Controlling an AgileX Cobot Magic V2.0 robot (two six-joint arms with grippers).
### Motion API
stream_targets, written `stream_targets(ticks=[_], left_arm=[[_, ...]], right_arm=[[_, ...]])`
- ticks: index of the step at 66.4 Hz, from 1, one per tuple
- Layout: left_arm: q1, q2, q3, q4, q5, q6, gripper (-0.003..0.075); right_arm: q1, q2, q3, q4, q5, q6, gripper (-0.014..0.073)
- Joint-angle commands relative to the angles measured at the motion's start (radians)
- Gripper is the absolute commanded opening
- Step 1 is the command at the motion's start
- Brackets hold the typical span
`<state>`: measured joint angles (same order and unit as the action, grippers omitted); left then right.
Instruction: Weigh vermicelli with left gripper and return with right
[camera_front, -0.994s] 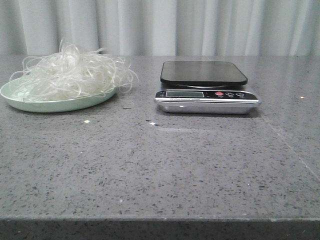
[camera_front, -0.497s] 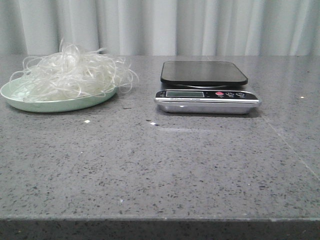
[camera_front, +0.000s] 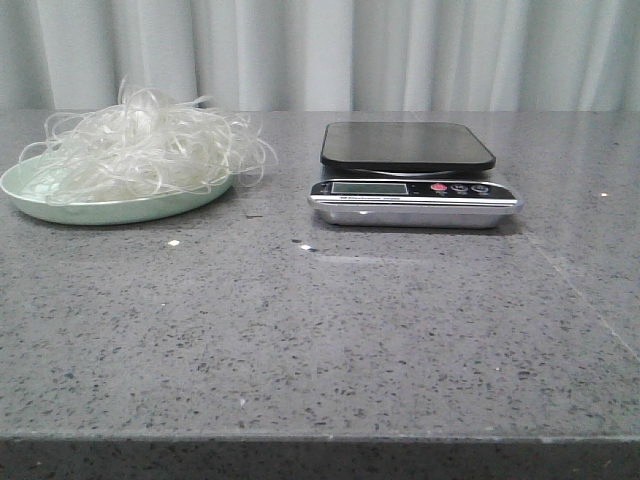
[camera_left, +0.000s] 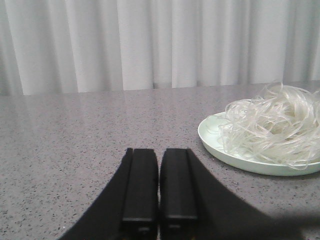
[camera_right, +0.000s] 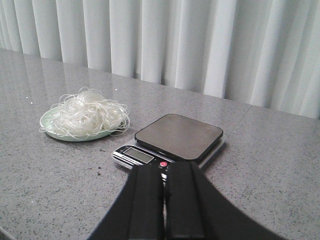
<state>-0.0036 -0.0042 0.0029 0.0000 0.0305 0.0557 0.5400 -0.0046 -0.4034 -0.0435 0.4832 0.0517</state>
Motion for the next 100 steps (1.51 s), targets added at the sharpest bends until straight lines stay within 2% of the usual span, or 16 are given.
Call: stream_targets(ticks=[1,5,15,28,38,57,100], left_arm=[[-0.003,-0.02,0.007,-0.009,-0.081,-0.012,0.0128],[-0.003,-0.02,0.007,-0.009,-0.081,-0.012,0.0128],[-0.003,-0.02,0.007,-0.009,-0.081,-0.012,0.0128],[-0.003,-0.02,0.007,-0.009,-0.081,-0.012,0.0128],[-0.003,-0.02,0.007,-0.009,-0.081,-0.012,0.0128],[-0.003,-0.02,0.007,-0.009,-0.081,-0.012,0.0128],[-0.003,-0.02,0.007,-0.009,-0.081,-0.012,0.0128]], right_arm=[[-0.01,0.015,-0.014,-0.015,-0.087,-0.007,0.0189],[-0.04,0.015,0.01,-0.027,-0.103,-0.009,0.0189],[-0.201,0.016,0.117,-0.076,-0.24,-0.009,0.0189],[-0.399,0.016,0.303,0.043,-0.521,-0.009,0.0189],[-0.495,0.016,0.388,0.06,-0.61,-0.009,0.0189],[-0.587,-0.022,0.423,0.086,-0.646,-0.009,0.0189],[-0.541,-0.022,0.423,0.086,-0.643,-0.009,0.0189]])
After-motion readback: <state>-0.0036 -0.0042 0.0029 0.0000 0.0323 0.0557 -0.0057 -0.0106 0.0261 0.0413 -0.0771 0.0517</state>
